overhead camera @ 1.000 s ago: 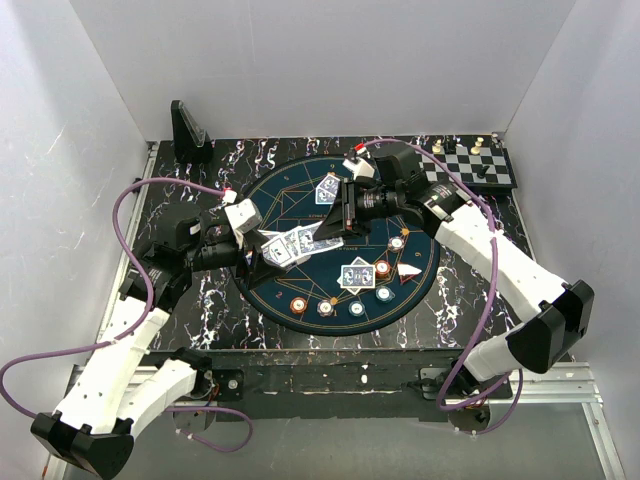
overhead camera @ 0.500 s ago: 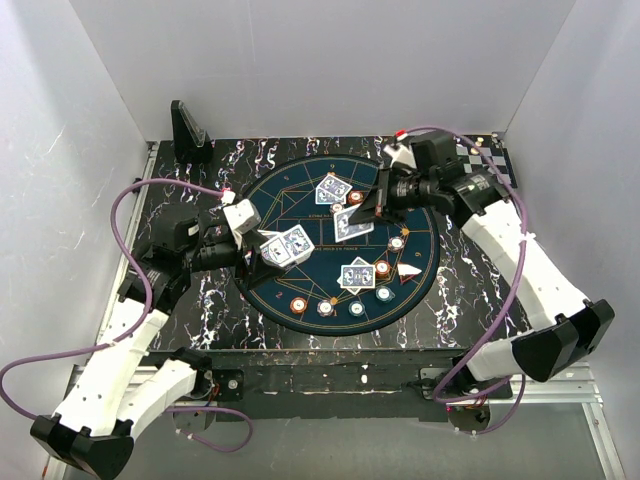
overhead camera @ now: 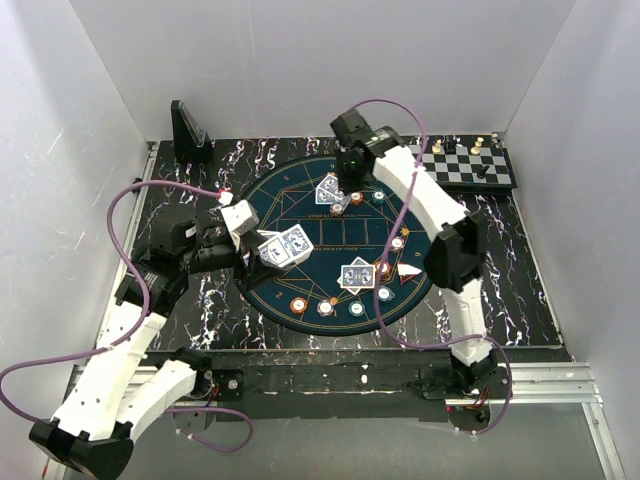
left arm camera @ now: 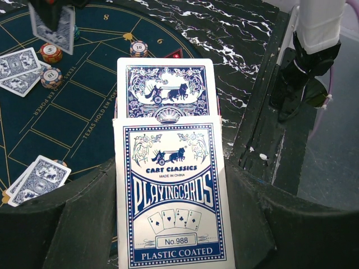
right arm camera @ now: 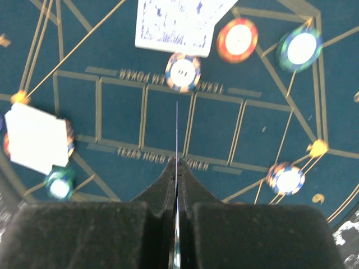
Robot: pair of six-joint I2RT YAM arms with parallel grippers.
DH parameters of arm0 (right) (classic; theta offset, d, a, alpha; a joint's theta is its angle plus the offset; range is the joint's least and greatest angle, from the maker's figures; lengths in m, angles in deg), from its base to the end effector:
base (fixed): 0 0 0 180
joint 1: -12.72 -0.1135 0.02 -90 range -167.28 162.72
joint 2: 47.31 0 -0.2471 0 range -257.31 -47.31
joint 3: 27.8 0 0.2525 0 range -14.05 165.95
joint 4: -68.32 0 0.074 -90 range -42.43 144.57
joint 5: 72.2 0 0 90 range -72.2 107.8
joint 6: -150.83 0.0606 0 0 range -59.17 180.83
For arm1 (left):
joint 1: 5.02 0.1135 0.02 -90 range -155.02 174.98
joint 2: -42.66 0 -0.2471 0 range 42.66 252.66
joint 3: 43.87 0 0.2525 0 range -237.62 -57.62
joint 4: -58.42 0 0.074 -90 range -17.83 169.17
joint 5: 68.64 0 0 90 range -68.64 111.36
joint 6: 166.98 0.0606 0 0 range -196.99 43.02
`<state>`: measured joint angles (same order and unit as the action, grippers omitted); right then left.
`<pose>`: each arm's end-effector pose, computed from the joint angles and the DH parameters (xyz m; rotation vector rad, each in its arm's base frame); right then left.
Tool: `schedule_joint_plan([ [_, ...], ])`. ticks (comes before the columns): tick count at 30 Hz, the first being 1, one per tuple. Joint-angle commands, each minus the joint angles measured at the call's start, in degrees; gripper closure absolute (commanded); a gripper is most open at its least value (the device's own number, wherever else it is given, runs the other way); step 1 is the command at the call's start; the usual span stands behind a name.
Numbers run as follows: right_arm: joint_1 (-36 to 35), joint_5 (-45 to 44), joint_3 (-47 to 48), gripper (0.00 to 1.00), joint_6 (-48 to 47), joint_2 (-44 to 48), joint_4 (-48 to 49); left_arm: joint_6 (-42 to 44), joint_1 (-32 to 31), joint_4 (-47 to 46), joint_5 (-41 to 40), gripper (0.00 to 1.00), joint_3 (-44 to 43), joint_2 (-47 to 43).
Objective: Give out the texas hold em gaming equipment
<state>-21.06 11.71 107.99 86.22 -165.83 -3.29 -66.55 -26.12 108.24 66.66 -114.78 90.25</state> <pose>0.3837 0.2490 0.2965 -0.1422 2.5313 0.2853 0.1614 -0.1084 0.3439 1.0080 1.7289 -0.9166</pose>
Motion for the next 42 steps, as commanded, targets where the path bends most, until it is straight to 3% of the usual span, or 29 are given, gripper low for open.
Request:
schedule_joint_plan([
  [1, -4.36, -19.64, 15.66, 0.99, -5.61, -8.54, -5.68, -0.24, 0.27, 0.22, 1.28, 1.0, -1.9, -1.89],
  [4, -7.6, -24.74, 18.93, 0.99, -7.28, -14.27, -4.89, -0.07, 0.27, 0.22, 0.93, 1.0, -2.16, -2.68],
  [8, -11.91, -29.24, 14.13, 0.99, -9.56, -16.48, 0.98, 0.29, 0.27, 1.01, 0.76, 1.0, -2.25, -3.21],
  [15, -18.33, -40.22, 11.12, 0.99, -22.21, -20.61, 13.55, -0.24, 0.27, 0.93, 1.11, 1.0, -1.98, -3.65],
  [27, -18.78, -42.08, 11.82, 0.99, -24.95, -27.9, 16.47, -0.95, 0.27, 1.01, 1.55, 1.0, -2.07, -4.44],
  [34, -19.92, -38.48, 12.52, 0.99, -21.97, -29.14, 14.28, -0.59, 0.27, 1.19, 1.2, 1.0, -1.98, -4.35],
  [37, -20.18, -34.45, 12.52, 0.86, -18.89, -29.05, 12.7, -0.51, 0.27, 1.1, 1.11, 1.0, -2.16, -4.35],
  [42, -20.18, -27.24, 9.8, 0.52, -14.67, -27.12, 11.81, -0.59, 0.27, 1.02, 0.84, 1.0, -2.42, -4.26],
])
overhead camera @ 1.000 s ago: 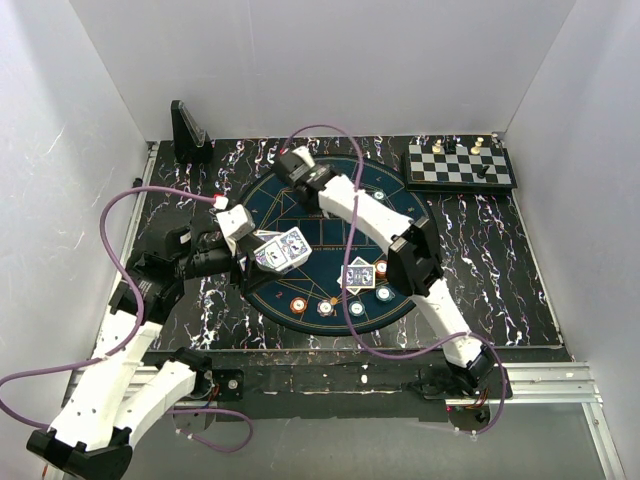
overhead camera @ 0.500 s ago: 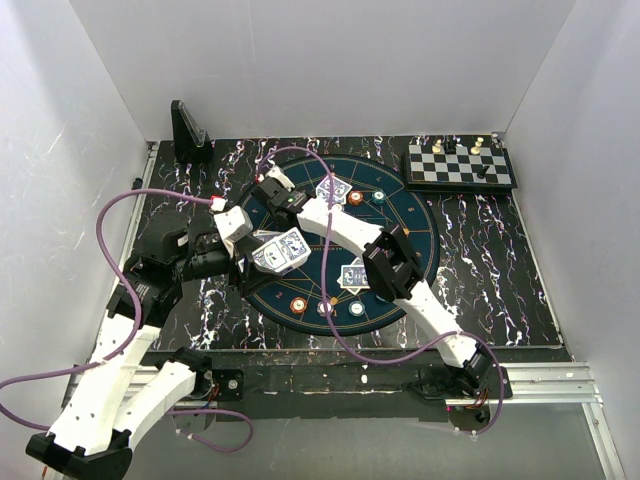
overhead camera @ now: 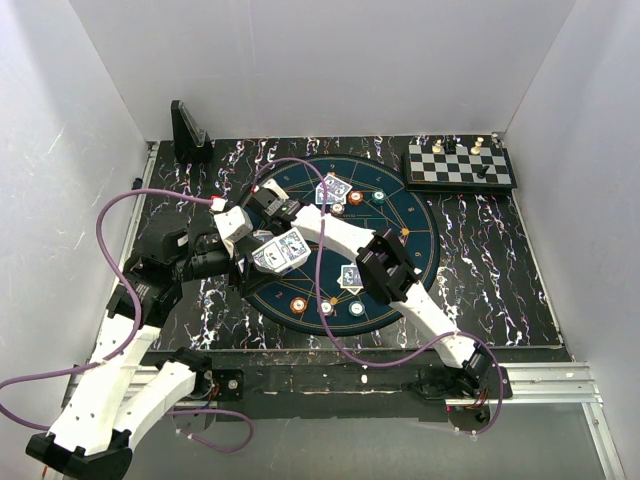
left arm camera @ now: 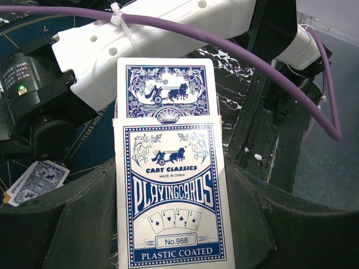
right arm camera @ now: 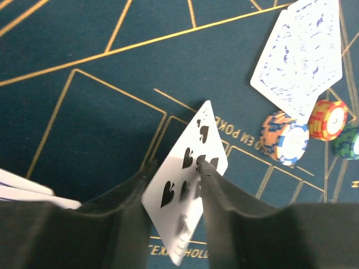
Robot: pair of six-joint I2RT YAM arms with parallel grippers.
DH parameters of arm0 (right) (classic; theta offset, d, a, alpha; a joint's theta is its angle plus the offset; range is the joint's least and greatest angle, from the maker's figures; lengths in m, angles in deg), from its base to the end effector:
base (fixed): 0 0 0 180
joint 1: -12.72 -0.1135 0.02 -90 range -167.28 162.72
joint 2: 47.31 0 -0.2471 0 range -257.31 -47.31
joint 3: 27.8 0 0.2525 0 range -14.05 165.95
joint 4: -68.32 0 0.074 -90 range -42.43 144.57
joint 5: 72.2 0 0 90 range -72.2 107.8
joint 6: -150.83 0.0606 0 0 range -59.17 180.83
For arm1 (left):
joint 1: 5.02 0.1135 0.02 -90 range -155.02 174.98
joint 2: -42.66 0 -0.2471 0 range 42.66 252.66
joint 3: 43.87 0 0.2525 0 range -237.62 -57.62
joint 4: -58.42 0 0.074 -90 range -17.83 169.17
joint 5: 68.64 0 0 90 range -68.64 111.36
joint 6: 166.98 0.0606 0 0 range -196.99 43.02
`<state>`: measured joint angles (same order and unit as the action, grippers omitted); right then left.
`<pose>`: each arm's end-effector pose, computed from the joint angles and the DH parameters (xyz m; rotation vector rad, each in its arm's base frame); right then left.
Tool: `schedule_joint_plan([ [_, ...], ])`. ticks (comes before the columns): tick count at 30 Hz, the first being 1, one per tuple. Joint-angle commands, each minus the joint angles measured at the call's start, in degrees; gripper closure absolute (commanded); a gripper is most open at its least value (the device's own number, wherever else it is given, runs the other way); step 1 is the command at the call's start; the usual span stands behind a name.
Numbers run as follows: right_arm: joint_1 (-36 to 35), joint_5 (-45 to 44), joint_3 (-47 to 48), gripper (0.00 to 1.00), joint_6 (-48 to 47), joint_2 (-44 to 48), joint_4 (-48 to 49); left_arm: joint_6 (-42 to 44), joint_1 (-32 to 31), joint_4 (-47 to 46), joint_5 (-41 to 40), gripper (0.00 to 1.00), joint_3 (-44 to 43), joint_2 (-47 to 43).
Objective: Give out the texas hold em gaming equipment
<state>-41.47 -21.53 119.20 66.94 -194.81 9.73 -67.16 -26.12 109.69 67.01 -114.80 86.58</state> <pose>0.3488 0.4179 0.1404 -0.7351 2.2100 -0.3944 0.1459 -0.1027 0.3518 1.0048 1.6940 -0.9167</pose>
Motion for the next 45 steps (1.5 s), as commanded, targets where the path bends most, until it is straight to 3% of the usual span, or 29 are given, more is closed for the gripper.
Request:
schedule_joint_plan([
  [1, 0.32, 6.89, -1.76, 0.47, 5.22, 2.21, -1.39, -0.07, 0.27, -0.43, 0.49, 1.0, -2.4, -0.59],
  [3, 0.49, 8.91, -2.12, 0.38, 5.93, 2.92, -1.39, 0.02, 0.27, -0.51, 0.49, 1.0, -2.4, -0.59],
  [6, 1.02, 12.42, -2.73, 0.33, 7.42, 4.41, -1.83, 0.02, 0.27, -0.52, 0.41, 1.0, -2.49, -0.68],
  [18, 1.9, 24.56, -14.15, 0.28, 12.17, 15.83, 1.24, 0.37, 0.27, -0.52, 0.58, 1.0, -2.66, -0.77],
  [30, 11.47, 38.89, -21.1, 0.25, 18.49, 34.9, -2.87, 0.37, 0.27, -0.69, 0.49, 1.0, -2.84, -0.77],
  [38, 20.26, 61.18, -35.85, 0.14, 26.66, 56.06, 4.22, 1.33, 0.19, -1.04, 0.58, 1.0, -1.7, 0.2],
  [45, 23.43, 79.12, -44.83, 0.12, 37.29, 66.29, 16.25, 1.6, 0.27, -1.39, 0.85, 1.0, -1.52, 0.99],
])
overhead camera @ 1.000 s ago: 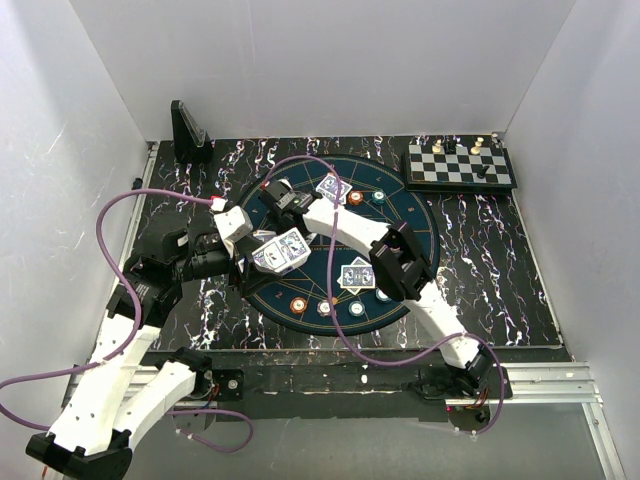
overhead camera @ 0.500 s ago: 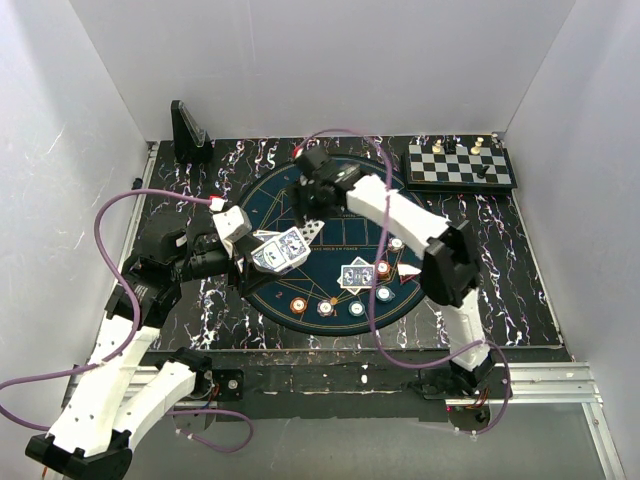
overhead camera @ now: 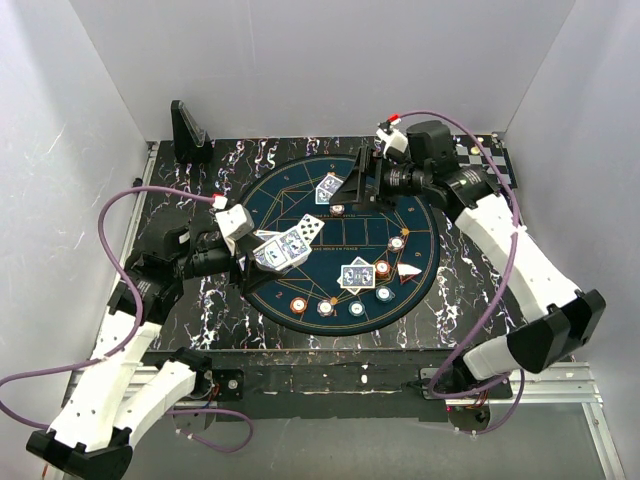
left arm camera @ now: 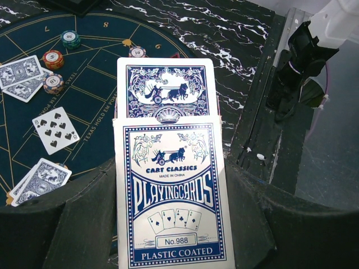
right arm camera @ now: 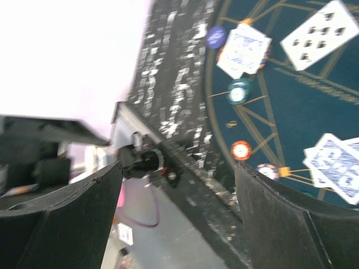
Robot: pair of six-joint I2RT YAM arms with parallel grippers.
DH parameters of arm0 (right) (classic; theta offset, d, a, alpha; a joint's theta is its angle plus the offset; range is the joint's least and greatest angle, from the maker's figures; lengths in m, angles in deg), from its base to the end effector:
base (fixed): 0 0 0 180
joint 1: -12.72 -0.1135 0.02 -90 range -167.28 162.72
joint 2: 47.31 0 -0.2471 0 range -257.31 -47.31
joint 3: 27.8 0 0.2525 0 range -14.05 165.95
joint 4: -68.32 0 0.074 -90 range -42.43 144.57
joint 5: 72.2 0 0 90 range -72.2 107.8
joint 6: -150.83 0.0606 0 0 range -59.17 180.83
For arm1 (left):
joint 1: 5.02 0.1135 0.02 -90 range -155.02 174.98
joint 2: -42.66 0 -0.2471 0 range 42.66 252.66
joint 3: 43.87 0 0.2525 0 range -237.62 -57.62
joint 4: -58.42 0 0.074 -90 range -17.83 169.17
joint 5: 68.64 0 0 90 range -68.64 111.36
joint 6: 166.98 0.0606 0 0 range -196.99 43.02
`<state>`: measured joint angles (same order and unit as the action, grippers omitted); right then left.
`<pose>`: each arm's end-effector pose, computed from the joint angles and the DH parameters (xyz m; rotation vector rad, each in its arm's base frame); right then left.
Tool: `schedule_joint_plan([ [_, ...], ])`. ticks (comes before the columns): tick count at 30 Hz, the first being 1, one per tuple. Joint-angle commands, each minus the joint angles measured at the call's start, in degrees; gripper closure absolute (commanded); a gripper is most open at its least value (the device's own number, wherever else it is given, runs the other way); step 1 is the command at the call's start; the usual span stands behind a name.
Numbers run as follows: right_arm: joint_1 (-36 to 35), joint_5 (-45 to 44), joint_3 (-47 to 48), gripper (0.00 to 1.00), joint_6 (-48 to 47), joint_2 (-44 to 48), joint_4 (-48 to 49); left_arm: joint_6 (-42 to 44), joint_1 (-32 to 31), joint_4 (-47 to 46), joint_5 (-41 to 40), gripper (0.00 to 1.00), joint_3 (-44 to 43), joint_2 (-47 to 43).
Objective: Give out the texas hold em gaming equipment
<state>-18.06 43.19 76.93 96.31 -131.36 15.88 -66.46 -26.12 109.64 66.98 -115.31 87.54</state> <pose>0.2789 0.1964 0.3807 -0.1916 2.2804 1.1196 0.1491 -0.1040 0.3522 1.0136 1.6934 -0.9106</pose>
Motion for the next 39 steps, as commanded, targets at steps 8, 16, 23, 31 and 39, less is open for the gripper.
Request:
schedule_joint_plan([
  [8, -7.79, 18.29, -0.98, 0.11, 9.08, -0.84, 11.28, 0.55, 0.27, -1.7, 0.87, 1.0, -1.37, 0.64],
  [16, -13.68, 19.26, -1.5, 0.09, 8.37, -4.98, 12.33, 0.64, 0.19, -1.7, 0.6, 1.0, -2.07, 1.43],
  [23, -13.95, 20.14, -3.44, 0.3, 9.78, -5.51, 14.09, 0.55, 0.27, -1.88, 0.52, 1.0, -2.51, 1.61],
  [31, -13.78, 20.67, -7.04, 0.52, 11.01, -5.07, 15.76, -0.07, 0.27, -2.23, 0.87, 1.0, -3.04, 1.61],
  [39, -10.09, 20.23, -9.33, 0.58, 11.19, -1.73, 15.23, -0.59, 0.27, -2.49, 1.13, 1.0, -3.3, 1.52],
])
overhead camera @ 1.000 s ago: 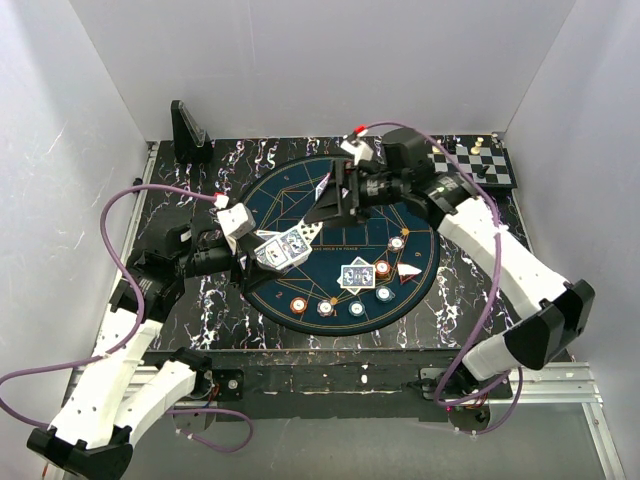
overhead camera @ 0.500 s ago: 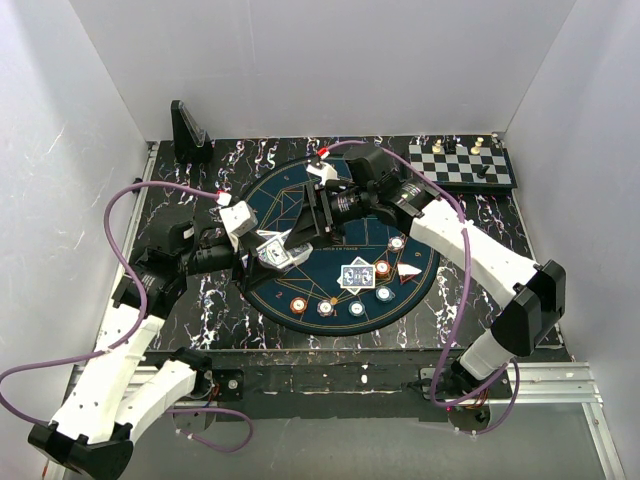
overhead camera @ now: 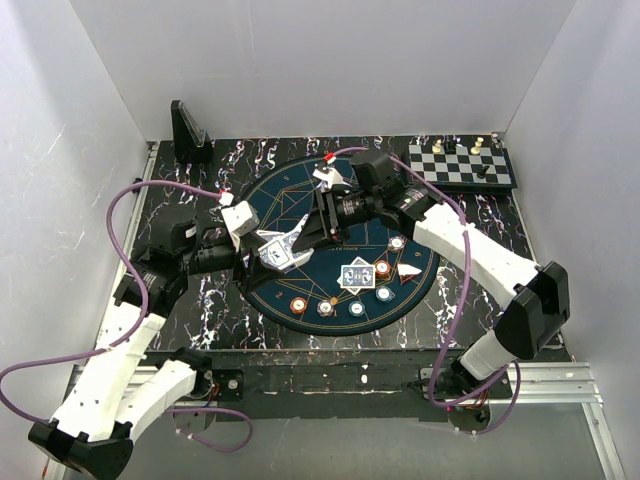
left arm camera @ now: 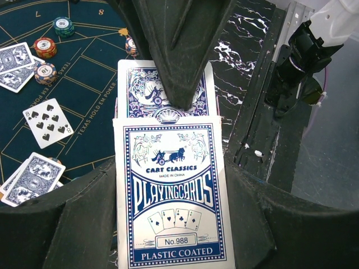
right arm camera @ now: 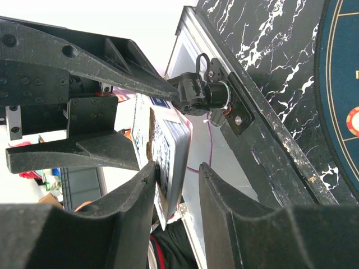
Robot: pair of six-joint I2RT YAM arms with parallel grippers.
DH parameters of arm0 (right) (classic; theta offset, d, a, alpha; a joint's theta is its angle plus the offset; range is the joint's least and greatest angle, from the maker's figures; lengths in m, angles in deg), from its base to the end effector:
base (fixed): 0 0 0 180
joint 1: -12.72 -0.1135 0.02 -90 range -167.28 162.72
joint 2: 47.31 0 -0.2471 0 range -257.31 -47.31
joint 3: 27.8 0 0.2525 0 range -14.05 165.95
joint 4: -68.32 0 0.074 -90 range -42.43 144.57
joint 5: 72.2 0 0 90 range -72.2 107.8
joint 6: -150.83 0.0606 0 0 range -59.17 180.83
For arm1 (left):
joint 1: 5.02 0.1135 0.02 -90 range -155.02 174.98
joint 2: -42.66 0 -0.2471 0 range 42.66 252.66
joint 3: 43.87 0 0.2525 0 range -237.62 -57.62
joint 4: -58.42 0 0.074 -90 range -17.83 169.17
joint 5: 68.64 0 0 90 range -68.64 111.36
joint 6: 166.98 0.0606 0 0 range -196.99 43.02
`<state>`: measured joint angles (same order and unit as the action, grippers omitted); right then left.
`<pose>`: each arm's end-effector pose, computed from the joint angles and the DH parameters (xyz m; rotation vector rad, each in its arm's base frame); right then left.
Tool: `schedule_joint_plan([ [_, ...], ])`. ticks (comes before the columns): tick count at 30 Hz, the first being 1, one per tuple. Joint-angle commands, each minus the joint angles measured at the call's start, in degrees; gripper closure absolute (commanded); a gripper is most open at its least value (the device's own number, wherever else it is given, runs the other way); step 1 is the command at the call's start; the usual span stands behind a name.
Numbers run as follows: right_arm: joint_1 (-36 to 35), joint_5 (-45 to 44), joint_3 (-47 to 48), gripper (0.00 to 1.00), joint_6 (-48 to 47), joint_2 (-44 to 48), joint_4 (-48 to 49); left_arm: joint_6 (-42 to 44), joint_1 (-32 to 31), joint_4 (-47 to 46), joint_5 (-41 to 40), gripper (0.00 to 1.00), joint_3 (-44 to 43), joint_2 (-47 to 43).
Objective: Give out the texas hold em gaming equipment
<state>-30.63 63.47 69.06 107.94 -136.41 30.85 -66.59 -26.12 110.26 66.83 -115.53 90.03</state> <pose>0.2374 0.2837 0.3370 -0.5021 2.3907 1.6820 0.1581 -0.1073 0.3453 1.0081 1.7463 -0.9259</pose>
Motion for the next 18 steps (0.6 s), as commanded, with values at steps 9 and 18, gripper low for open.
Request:
schedule_joint_plan([
  [9, 4.07, -0.14, -2.78, 0.67, -0.53, 4.46, 0.0, -1.16, 0.27, -3.72, 1.29, 1.0, -3.44, -1.23],
  [18, 1.7, -0.58, 1.09, 0.3, 0.34, 1.83, 0.7, -1.08, 0.27, -3.98, 1.37, 1.0, -3.17, -1.14],
])
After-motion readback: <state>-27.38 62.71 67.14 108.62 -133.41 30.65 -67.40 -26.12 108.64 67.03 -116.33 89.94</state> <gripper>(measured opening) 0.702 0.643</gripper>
